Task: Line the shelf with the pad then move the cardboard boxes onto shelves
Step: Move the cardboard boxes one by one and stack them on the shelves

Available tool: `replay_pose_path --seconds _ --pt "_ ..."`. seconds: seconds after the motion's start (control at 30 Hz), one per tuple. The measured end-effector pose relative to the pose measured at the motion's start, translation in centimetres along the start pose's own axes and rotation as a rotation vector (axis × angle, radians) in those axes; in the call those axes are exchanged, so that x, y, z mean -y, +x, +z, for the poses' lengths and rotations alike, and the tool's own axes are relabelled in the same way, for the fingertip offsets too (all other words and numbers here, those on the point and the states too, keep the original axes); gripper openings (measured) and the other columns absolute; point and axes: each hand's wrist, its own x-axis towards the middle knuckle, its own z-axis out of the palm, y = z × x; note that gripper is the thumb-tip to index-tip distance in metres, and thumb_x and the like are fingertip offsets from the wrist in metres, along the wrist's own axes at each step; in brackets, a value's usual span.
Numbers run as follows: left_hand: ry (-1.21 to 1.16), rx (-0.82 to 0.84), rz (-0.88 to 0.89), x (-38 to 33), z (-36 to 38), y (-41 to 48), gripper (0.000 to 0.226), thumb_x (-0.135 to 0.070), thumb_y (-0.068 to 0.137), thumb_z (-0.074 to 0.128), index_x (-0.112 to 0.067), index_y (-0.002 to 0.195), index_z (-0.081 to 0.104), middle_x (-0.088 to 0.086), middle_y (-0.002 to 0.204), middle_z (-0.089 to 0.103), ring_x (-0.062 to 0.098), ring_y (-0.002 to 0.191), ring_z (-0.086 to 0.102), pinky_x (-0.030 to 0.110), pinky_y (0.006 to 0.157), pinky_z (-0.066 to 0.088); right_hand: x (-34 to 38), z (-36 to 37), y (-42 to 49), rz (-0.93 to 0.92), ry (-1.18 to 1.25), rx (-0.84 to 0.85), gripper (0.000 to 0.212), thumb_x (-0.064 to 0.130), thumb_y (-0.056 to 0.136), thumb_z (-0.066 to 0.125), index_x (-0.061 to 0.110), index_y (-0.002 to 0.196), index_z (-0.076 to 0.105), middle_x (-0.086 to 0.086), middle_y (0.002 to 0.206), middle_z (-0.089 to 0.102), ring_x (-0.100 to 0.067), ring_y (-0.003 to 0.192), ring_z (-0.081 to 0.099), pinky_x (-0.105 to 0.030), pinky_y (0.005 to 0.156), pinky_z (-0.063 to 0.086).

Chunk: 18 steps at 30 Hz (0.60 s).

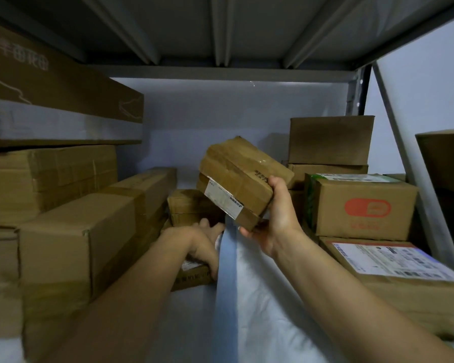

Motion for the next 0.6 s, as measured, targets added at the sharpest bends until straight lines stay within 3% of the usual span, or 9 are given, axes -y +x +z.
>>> replay_pose_path --seconds 0.1,0.27,0.4,0.53,0.6 --pt "-0.119 -0.122 0.001 -0.4 -1.3 -1.6 0.11 -0.037 0.06 0.081 -0.037 0.146 0.012 0.006 0.145 0.019 0.034 0.136 0.024 0.048 0.108 0.036 1.0 0.3 -0.5 -0.023 0.053 0.016 0.068 0.067 0.068 0.054 0.024 0.12 0.054 -0.012 0.108 0.068 -0.028 0.098 0.065 -0.046 0.083 0.054" --pt "-0.319 -0.296 -0.015 -0.6 -2.7 -4.3 0.119 -0.03 0.057 0.081 -0.045 0.144 0.001 0.004 0.132 0.022 0.035 0.125 0.035 0.043 0.098 0.046 3.7 0.3 -2.4 -0.096 0.15 0.087 0.049 0.059 0.079 0.052 0.025 0.114 0.061 -0.007 0.102 0.07 -0.026 0.1 0.063 -0.047 0.089 0.051" --pt "-0.538 -0.466 0.025 -0.6 -3.3 -6.2 0.127 -0.024 0.055 0.083 -0.049 0.144 -0.004 0.004 0.138 0.021 0.035 0.128 0.032 0.05 0.107 0.036 5.9 0.1 -4.1 -0.138 0.186 0.168 0.044 0.053 0.085 0.049 0.022 0.115 0.06 -0.007 0.098 0.067 -0.026 0.099 0.061 -0.047 0.089 0.048" --pt "-0.685 -0.703 0.11 -1.5 -4.1 -8.0 0.12 -0.02 0.059 0.084 -0.047 0.145 0.004 0.003 0.131 0.025 0.031 0.123 0.036 0.047 0.106 0.036 7.5 -0.7 -5.7 -0.176 0.144 0.199 0.048 0.055 0.084 0.049 0.021 0.117 0.06 -0.01 0.106 0.067 -0.027 0.1 0.061 -0.043 0.078 0.05" --pt "-0.697 -0.767 0.165 -2.5 -4.6 -8.8 0.112 -0.026 0.062 0.083 -0.048 0.144 0.011 0.0 0.124 0.027 0.024 0.112 0.04 0.047 0.101 0.041 8.4 -1.6 -6.4 -0.206 0.139 0.193 0.047 0.055 0.085 0.048 0.022 0.115 0.061 -0.011 0.11 0.067 -0.028 0.103 0.061 -0.045 0.084 0.05"
